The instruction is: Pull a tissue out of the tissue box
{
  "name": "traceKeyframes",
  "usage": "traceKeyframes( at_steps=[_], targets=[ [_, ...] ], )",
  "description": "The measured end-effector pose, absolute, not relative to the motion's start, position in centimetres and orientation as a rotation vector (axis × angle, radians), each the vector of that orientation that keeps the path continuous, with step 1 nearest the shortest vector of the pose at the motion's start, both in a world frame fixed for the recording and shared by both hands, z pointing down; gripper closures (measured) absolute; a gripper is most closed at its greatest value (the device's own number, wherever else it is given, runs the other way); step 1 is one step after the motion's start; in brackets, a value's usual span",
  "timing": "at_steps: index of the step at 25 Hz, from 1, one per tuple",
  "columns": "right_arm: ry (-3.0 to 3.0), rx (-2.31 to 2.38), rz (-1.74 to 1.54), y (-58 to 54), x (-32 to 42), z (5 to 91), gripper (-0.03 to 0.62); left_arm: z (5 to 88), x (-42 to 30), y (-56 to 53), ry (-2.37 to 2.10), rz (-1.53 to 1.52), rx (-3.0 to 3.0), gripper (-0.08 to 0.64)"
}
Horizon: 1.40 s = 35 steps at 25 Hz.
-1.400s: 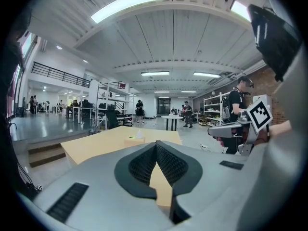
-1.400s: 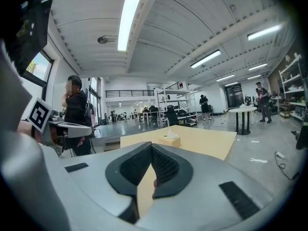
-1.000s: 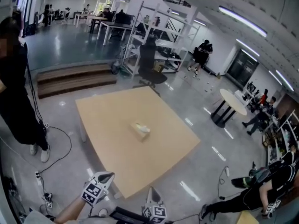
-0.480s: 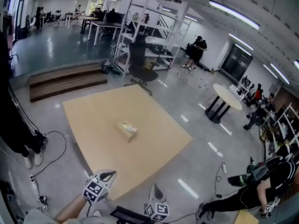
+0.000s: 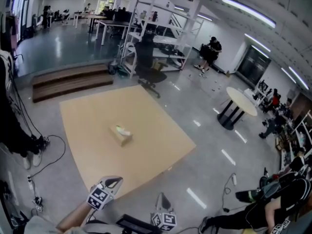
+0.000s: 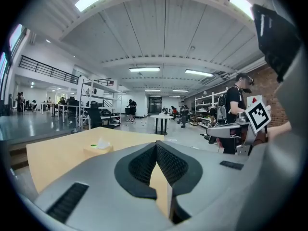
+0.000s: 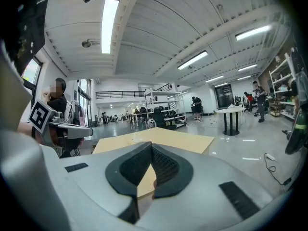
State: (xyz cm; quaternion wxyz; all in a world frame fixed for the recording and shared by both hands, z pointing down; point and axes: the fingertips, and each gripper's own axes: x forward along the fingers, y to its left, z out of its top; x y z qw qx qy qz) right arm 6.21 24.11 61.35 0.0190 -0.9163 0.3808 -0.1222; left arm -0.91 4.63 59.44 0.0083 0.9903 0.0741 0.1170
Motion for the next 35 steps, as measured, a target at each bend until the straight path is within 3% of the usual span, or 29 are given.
traceKeyframes(
  at_steps=[16, 35],
  targets=[
    [1.319, -2.738, -0.394, 26.8, 13.3, 62.6, 0.592, 60.4, 5.9, 8.1, 0.080, 0.419, 3.091, 0.554],
    [1.472, -2.717, -0.396, 16.8, 26.6, 60.8, 0.592, 59.2, 18.2, -0.5, -0.075, 0.409, 3.070, 0.554]
  ],
)
